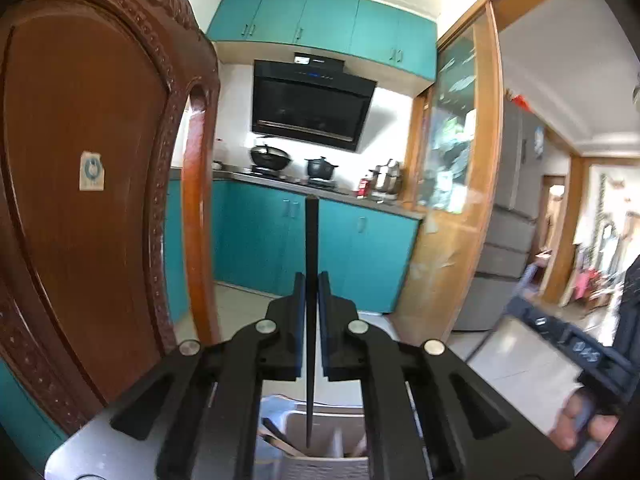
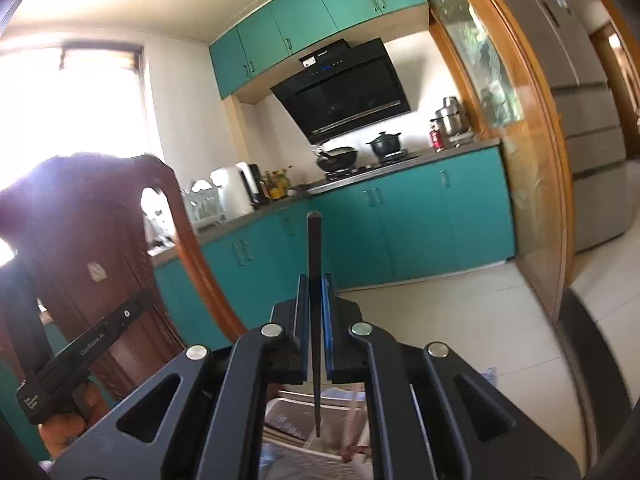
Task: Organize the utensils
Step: 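Lift both dark brown chopsticks over the caddy and lower them in, then open both grippers and pull them up out of the caddy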
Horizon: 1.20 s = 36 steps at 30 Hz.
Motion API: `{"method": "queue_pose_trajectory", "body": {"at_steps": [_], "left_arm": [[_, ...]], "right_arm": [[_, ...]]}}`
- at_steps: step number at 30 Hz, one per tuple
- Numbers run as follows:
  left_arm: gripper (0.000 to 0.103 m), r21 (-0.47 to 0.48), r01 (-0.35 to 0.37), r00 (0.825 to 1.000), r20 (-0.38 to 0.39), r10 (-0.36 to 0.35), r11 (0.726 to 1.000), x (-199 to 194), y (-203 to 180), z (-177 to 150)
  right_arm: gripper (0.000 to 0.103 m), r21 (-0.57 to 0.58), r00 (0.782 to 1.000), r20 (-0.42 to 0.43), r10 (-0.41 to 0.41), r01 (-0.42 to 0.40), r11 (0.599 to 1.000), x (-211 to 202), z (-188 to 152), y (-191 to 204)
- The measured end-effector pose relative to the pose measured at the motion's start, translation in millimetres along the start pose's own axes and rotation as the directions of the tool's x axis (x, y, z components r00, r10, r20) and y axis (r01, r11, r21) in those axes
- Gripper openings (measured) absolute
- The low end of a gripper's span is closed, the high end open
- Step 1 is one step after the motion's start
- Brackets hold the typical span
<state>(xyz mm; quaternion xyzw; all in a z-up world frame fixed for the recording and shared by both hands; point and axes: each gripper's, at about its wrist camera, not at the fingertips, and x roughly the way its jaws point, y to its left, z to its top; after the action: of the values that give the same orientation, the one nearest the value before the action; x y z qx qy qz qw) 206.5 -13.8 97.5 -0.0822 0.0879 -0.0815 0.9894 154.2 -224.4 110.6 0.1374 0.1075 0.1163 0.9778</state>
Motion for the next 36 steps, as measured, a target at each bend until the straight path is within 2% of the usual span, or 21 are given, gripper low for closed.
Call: {"method": "queue_pose_trajectory", "body": {"at_steps": [6,11,22,31,34,36], "left_arm": [[0.007,0.066,-0.044,0.996,-0.08,0.049,0.997,29.0,-15.1,-27.6],[0.007,0.09,-0.037,0.988,-0.145,0.05,0.995,41.0,-23.7,-49.7],[0.008,0.128,-0.036,0.978,-0.201,0.061,0.991,45.8,-26.5,-69.7],[0.008,0.118,-0.04,0.975,-0.213,0.065,0.992,42.9,-19.0,-72.6],[0.012,0.117,-0.039,0.977,-0.205,0.062,0.992,36.9,-18.1,-72.3],[0.016,0.123,-0.043,0.978,-0.199,0.067,0.992,33.3,-18.4,-73.1]], "right_arm": [[0.007,-0.107,0.997,-0.005,-0.074,0.073,0.992,8.7,-21.6,8.5],[0.007,-0.146,0.997,-0.022,-0.07,0.066,0.987,9.5,-36.8,12.3],[0.007,-0.237,0.995,-0.067,-0.075,0.057,0.97,16.4,-63.4,27.6],[0.007,-0.238,0.994,-0.091,-0.067,0.044,0.97,7.1,-81.0,20.2],[0.009,-0.226,0.996,-0.074,-0.058,0.04,0.973,-1.3,-85.0,17.4],[0.018,-0.213,0.997,-0.061,-0.051,0.037,0.976,-7.0,-85.7,14.5]]}}
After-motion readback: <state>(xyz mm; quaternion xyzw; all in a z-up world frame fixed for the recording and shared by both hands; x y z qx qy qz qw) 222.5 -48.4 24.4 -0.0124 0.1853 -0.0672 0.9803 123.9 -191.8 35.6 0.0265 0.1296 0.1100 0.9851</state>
